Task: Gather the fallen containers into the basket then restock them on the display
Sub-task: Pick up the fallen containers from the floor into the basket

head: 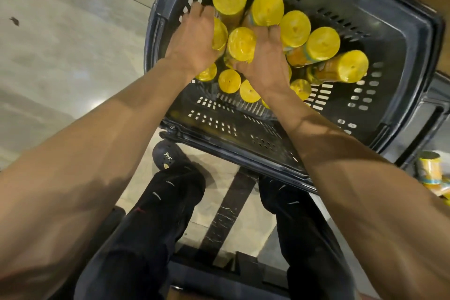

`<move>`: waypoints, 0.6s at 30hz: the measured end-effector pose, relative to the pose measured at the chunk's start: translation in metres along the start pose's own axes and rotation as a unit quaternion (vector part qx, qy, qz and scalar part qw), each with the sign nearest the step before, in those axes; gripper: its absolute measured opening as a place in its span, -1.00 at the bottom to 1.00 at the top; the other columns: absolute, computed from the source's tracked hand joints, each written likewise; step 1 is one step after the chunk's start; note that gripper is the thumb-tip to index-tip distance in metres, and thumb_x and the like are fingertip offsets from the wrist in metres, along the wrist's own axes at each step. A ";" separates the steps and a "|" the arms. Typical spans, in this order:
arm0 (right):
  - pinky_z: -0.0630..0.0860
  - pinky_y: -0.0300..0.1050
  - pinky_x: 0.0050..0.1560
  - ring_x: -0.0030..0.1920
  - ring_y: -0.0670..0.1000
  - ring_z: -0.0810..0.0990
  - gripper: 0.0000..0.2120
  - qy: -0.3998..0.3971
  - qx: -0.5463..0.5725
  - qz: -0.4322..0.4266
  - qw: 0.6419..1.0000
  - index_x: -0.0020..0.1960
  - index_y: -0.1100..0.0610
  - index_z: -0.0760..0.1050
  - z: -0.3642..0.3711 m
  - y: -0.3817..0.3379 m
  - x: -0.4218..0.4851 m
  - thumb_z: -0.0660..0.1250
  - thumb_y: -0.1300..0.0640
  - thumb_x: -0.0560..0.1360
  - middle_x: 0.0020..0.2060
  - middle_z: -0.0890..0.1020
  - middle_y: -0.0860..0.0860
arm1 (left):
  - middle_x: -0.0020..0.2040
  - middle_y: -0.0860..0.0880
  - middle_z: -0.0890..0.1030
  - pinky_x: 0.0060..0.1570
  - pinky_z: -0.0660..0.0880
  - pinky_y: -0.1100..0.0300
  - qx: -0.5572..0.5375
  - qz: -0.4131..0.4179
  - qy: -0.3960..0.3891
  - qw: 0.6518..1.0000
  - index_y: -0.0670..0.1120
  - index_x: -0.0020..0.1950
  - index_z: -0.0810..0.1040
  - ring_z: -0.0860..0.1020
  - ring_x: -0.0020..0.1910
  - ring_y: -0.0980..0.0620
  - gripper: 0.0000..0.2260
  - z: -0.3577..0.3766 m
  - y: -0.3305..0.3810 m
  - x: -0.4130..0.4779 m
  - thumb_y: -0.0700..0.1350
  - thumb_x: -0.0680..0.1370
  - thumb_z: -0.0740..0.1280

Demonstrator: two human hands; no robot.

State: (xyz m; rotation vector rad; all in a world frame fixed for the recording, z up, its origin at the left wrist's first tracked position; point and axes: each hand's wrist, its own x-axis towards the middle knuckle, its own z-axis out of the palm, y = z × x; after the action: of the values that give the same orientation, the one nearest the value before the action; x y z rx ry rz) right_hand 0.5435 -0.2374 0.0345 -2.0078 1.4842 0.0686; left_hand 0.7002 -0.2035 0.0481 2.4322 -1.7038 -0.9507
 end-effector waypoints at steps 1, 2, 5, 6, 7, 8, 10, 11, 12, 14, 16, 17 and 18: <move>0.48 0.02 0.13 0.33 0.18 0.40 -0.29 -0.007 -0.012 -0.007 1.000 0.42 0.13 0.33 -0.008 0.000 -0.004 0.54 0.02 0.37 0.31 0.36 0.13 | 0.26 -0.20 0.43 0.11 0.49 -0.15 0.007 0.004 -0.001 1.000 -0.15 0.31 0.41 0.43 0.23 -0.26 -0.54 -0.006 0.004 -0.005 -0.03 0.48 0.42; 0.45 0.03 0.16 0.31 0.18 0.39 -0.32 -0.014 -0.035 -0.019 0.999 0.42 0.14 0.34 -0.017 -0.001 -0.008 0.52 0.01 0.39 0.28 0.38 0.13 | 0.24 -0.20 0.45 0.11 0.48 -0.16 0.014 0.005 -0.007 1.000 -0.15 0.29 0.42 0.43 0.23 -0.26 -0.57 -0.012 0.010 -0.011 0.00 0.49 0.38; 0.41 0.09 0.18 0.29 0.19 0.36 -0.41 -0.067 -0.131 -0.061 0.987 0.39 0.16 0.35 -0.053 -0.006 -0.025 0.45 0.01 0.44 0.27 0.38 0.15 | 0.27 -0.24 0.44 0.18 0.43 -0.19 0.040 0.005 -0.054 0.998 -0.16 0.37 0.36 0.39 0.28 -0.30 -0.53 -0.034 0.030 -0.031 -0.01 0.52 0.32; 0.39 0.10 0.17 0.29 0.20 0.35 -0.44 -0.079 -0.160 -0.076 0.981 0.38 0.16 0.36 -0.067 -0.009 -0.032 0.43 -0.01 0.46 0.27 0.39 0.15 | 0.29 -0.26 0.42 0.19 0.40 -0.20 0.060 0.006 -0.066 0.996 -0.17 0.40 0.34 0.38 0.30 -0.31 -0.52 -0.042 0.038 -0.039 -0.04 0.53 0.31; 0.37 0.10 0.17 0.30 0.20 0.35 -0.46 -0.083 -0.185 -0.087 0.975 0.37 0.16 0.37 -0.081 -0.011 -0.039 0.41 -0.02 0.48 0.27 0.39 0.15 | 0.30 -0.26 0.42 0.20 0.38 -0.20 0.084 0.009 -0.073 0.994 -0.16 0.42 0.33 0.37 0.31 -0.32 -0.52 -0.051 0.047 -0.047 -0.05 0.54 0.30; 0.36 0.11 0.17 0.30 0.21 0.34 -0.47 -0.085 -0.202 -0.090 0.971 0.36 0.16 0.38 -0.096 -0.013 -0.046 0.39 -0.04 0.49 0.27 0.39 0.15 | 0.31 -0.26 0.41 0.22 0.36 -0.20 0.105 0.011 -0.079 0.991 -0.16 0.43 0.32 0.36 0.32 -0.31 -0.51 -0.063 0.058 -0.057 -0.04 0.54 0.30; 0.35 0.11 0.19 0.32 0.21 0.33 -0.48 -0.099 -0.220 -0.081 0.967 0.37 0.15 0.37 -0.125 -0.016 -0.059 0.36 -0.05 0.50 0.29 0.39 0.16 | 0.32 -0.24 0.41 0.25 0.33 -0.19 0.134 0.004 -0.097 0.986 -0.16 0.41 0.34 0.35 0.34 -0.29 -0.53 -0.088 0.076 -0.072 -0.01 0.55 0.29; 0.35 0.12 0.22 0.33 0.21 0.32 -0.48 -0.113 -0.227 -0.073 0.965 0.39 0.14 0.36 -0.140 -0.018 -0.065 0.35 -0.06 0.51 0.31 0.39 0.16 | 0.32 -0.23 0.41 0.26 0.32 -0.18 0.143 -0.003 -0.110 0.984 -0.16 0.40 0.36 0.34 0.34 -0.27 -0.55 -0.102 0.086 -0.080 0.01 0.56 0.28; 0.35 0.13 0.25 0.35 0.21 0.31 -0.48 -0.126 -0.233 -0.067 0.962 0.40 0.14 0.35 -0.156 -0.020 -0.072 0.33 -0.06 0.52 0.34 0.37 0.16 | 0.32 -0.22 0.41 0.27 0.31 -0.16 0.153 -0.009 -0.122 0.981 -0.16 0.39 0.36 0.34 0.34 -0.26 -0.56 -0.117 0.097 -0.090 0.02 0.57 0.26; 0.32 0.15 0.33 0.40 0.21 0.27 -0.47 -0.143 -0.241 -0.063 0.958 0.41 0.13 0.33 -0.190 -0.024 -0.087 0.32 -0.06 0.53 0.39 0.34 0.16 | 0.34 -0.20 0.40 0.28 0.29 -0.14 0.178 -0.009 -0.127 0.976 -0.14 0.38 0.36 0.33 0.35 -0.24 -0.57 -0.144 0.118 -0.110 0.03 0.58 0.25; 0.31 0.14 0.35 0.42 0.21 0.26 -0.48 -0.144 -0.240 -0.061 0.958 0.40 0.14 0.33 -0.227 -0.028 -0.105 0.31 -0.05 0.53 0.40 0.33 0.16 | 0.34 -0.21 0.41 0.29 0.31 -0.16 0.195 0.005 -0.104 0.975 -0.15 0.38 0.37 0.34 0.35 -0.24 -0.56 -0.171 0.141 -0.133 0.03 0.57 0.25; 0.32 0.12 0.34 0.41 0.21 0.27 -0.49 -0.143 -0.237 -0.058 0.959 0.40 0.15 0.34 -0.246 -0.031 -0.114 0.30 -0.05 0.53 0.39 0.34 0.16 | 0.33 -0.21 0.42 0.28 0.32 -0.17 0.195 0.010 -0.089 0.977 -0.15 0.38 0.37 0.36 0.34 -0.24 -0.56 -0.184 0.153 -0.143 0.03 0.57 0.26; 0.34 0.11 0.31 0.39 0.21 0.29 -0.50 -0.138 -0.235 -0.057 0.960 0.39 0.15 0.35 -0.265 -0.034 -0.123 0.29 -0.04 0.53 0.37 0.36 0.17 | 0.33 -0.21 0.42 0.27 0.33 -0.19 0.190 0.011 -0.076 0.979 -0.15 0.38 0.38 0.36 0.34 -0.25 -0.56 -0.197 0.166 -0.153 0.03 0.56 0.26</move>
State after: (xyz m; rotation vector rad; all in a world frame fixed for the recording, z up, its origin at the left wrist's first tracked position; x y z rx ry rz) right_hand 0.4443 -0.2636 0.3101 -2.3300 1.2490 0.6828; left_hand 0.6230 -0.2006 0.3375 2.6120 -2.1381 -0.9000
